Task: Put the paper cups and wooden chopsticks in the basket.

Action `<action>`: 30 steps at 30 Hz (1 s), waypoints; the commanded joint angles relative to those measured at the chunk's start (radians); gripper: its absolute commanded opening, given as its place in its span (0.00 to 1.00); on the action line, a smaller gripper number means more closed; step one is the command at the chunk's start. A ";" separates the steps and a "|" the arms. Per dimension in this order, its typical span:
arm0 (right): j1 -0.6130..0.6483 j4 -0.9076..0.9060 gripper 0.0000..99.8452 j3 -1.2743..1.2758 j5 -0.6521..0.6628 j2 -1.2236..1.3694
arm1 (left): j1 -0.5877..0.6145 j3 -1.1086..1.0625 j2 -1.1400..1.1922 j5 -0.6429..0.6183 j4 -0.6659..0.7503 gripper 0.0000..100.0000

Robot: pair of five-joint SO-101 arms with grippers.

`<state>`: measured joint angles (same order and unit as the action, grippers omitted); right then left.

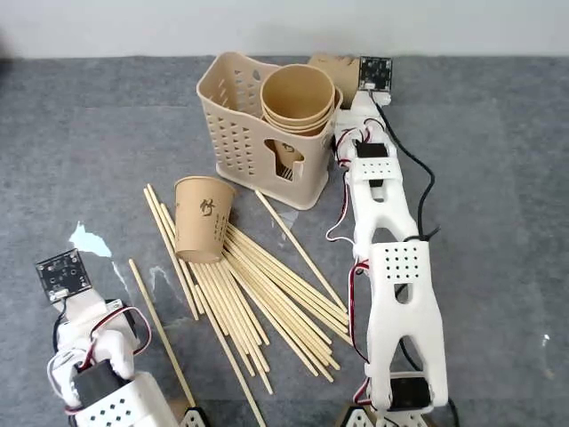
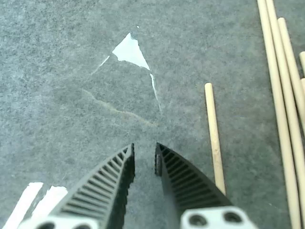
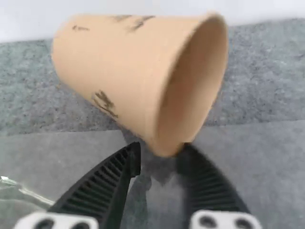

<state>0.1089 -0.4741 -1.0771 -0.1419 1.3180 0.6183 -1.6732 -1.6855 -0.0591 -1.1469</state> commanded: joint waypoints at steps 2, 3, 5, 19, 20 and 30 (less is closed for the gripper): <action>0.021 -0.076 0.03 -0.155 0.000 -0.004 | 0.006 0.015 -0.003 0.006 0.005 0.08; 0.016 -0.099 0.01 -0.172 0.000 0.001 | 0.006 0.015 -0.003 0.006 0.005 0.08; 0.007 -0.136 0.01 -0.213 0.000 0.005 | 0.006 0.015 -0.003 0.006 0.005 0.08; -0.076 -0.634 0.01 -0.606 0.173 -0.035 | 0.006 0.015 -0.003 0.006 0.005 0.08; -0.077 -0.664 0.01 -0.606 0.209 -0.048 | 0.006 0.015 -0.003 0.006 0.005 0.08; -0.107 -0.897 0.01 -0.603 0.296 -0.176 | 0.006 0.015 -0.003 0.006 0.005 0.08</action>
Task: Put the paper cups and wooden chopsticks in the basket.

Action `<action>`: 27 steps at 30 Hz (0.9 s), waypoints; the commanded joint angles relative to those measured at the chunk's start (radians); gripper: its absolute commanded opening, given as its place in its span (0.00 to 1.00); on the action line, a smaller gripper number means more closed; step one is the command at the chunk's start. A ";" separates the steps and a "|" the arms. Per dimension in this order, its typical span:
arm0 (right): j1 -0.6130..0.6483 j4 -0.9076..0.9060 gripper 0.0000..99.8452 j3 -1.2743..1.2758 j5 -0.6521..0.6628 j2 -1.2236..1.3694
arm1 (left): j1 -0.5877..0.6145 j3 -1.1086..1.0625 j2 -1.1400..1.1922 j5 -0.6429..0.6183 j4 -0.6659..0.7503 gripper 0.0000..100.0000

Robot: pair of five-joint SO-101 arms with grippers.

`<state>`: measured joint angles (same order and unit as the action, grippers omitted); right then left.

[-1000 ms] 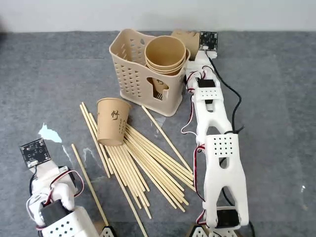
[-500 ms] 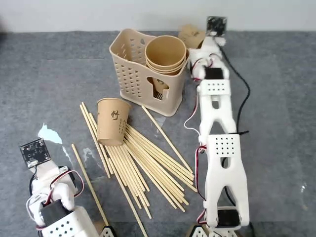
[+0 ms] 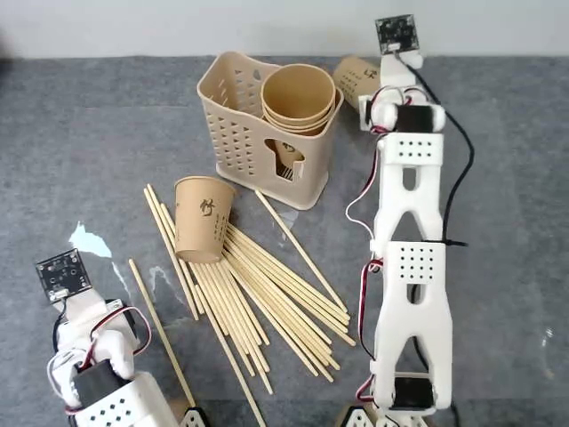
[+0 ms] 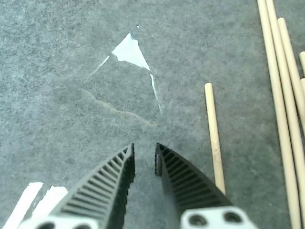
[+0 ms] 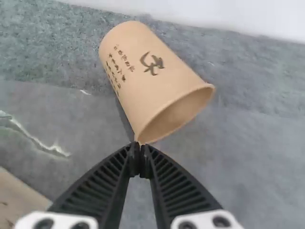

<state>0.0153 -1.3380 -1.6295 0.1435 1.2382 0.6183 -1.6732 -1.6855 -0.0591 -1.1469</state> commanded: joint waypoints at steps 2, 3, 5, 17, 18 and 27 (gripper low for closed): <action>-0.013 -0.038 0.01 -0.048 -0.020 -0.091 | 0.006 0.015 -0.003 0.006 0.005 0.08; -0.013 -0.038 0.02 -0.048 -0.060 -0.084 | 0.006 0.015 -0.003 0.006 0.005 0.08; -0.008 -0.038 0.07 -0.048 -0.132 -0.064 | 0.006 0.015 -0.003 0.006 0.005 0.08; 0.042 0.160 0.18 -0.046 -0.183 0.090 | 0.006 0.015 -0.003 0.006 0.005 0.08; 0.051 0.188 0.18 -0.046 -0.181 0.107 | 0.006 0.015 -0.003 0.006 0.005 0.08; 0.081 0.369 0.15 -0.046 -0.173 0.214 | 0.006 0.015 -0.003 0.006 0.005 0.08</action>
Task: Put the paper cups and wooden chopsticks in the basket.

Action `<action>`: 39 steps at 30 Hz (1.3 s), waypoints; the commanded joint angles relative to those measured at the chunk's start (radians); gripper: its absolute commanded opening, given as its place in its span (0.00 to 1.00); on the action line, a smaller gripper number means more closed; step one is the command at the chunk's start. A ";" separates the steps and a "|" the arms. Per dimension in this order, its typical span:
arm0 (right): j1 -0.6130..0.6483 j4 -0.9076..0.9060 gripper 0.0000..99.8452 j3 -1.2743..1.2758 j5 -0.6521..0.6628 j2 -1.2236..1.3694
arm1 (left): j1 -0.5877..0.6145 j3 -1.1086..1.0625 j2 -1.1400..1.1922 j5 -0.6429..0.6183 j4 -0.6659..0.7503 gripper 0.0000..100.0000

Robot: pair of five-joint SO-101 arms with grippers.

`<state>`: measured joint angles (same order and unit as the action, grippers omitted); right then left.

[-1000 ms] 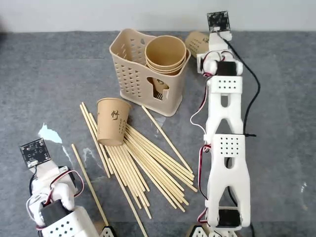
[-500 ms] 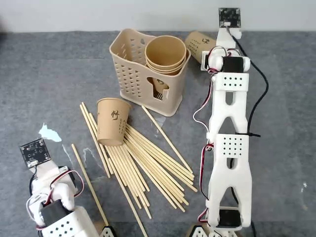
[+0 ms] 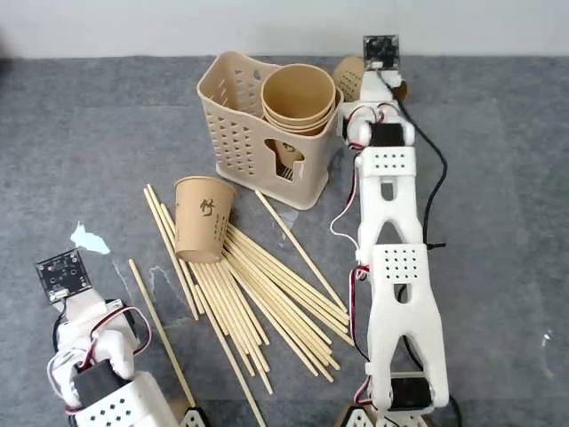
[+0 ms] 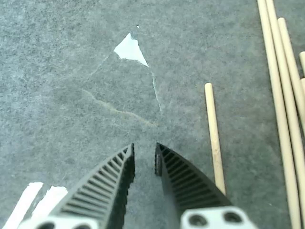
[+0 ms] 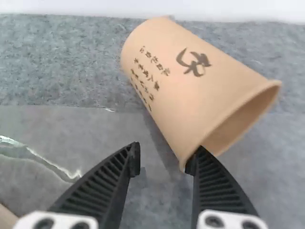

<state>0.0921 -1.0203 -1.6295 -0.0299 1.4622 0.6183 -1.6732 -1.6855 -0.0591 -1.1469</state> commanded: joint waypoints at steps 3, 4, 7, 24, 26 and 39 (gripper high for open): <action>0.001 0.093 0.03 -0.046 0.080 0.007 | 0.006 0.015 -0.003 0.006 0.005 0.08; -0.002 0.108 0.00 -0.046 0.107 0.013 | 0.006 0.015 -0.003 0.006 0.005 0.08; -0.010 0.116 0.01 -0.048 0.144 0.016 | 0.006 0.015 -0.003 0.006 0.005 0.08; -0.125 -0.300 0.01 -0.052 0.288 -0.288 | 0.006 0.015 -0.003 0.006 0.005 0.08; -0.128 -0.371 0.01 -0.052 0.348 -0.340 | 0.006 0.015 -0.003 0.006 0.005 0.08; -0.102 -0.700 0.01 -0.051 0.566 -0.736 | 0.006 0.015 -0.003 0.006 0.005 0.08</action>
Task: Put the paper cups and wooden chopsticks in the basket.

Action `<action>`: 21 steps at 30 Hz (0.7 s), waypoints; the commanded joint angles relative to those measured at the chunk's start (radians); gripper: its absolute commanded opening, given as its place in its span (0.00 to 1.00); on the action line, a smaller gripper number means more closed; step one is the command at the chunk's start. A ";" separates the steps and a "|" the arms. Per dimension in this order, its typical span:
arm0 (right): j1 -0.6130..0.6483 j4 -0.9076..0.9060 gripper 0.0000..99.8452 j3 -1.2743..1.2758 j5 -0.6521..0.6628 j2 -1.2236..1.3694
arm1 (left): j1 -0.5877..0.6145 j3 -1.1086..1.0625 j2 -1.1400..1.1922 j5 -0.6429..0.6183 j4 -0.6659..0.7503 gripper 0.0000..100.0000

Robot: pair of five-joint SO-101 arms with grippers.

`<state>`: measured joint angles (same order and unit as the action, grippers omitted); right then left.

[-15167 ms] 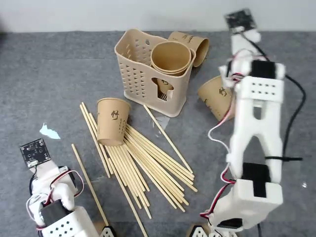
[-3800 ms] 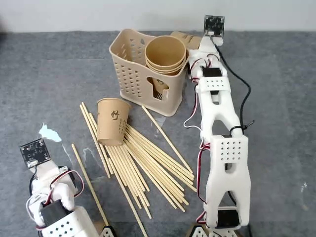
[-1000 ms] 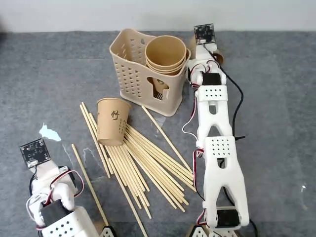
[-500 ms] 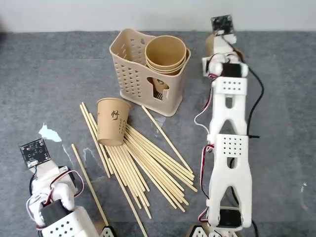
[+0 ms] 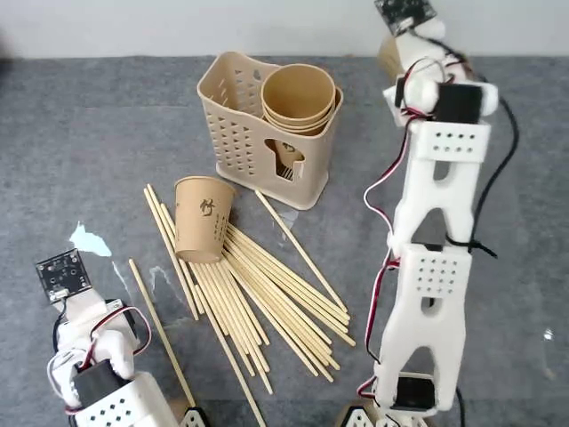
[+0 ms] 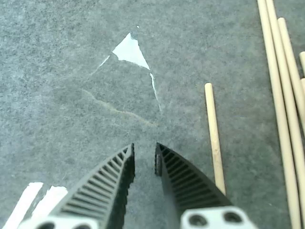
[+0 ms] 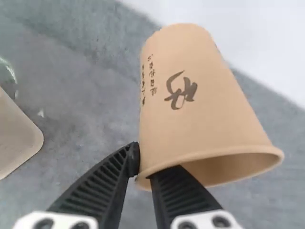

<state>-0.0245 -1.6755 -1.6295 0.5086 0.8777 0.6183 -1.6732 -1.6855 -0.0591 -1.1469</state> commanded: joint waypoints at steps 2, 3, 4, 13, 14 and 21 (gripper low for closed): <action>0.039 -0.093 0.01 -0.051 0.091 -0.208 | 0.006 0.015 -0.003 0.006 0.005 0.08; 0.053 -0.114 0.01 -0.051 0.126 -0.234 | 0.006 0.015 -0.003 0.006 0.005 0.08; 0.062 -0.120 0.01 -0.049 0.155 -0.259 | 0.006 0.015 -0.003 0.006 0.005 0.08; 0.125 -0.120 0.01 -0.046 0.385 -0.375 | 0.006 0.015 -0.003 0.006 0.005 0.08; 0.134 -0.122 0.01 -0.046 0.407 -0.386 | 0.006 0.015 -0.003 0.006 0.005 0.08; 0.170 -0.125 0.01 -0.041 0.549 -0.441 | 0.006 0.015 -0.003 0.006 0.005 0.08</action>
<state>0.1289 -1.7568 -1.6310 1.0119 0.5048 0.6183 -1.6732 -1.6855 -0.0591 -1.1469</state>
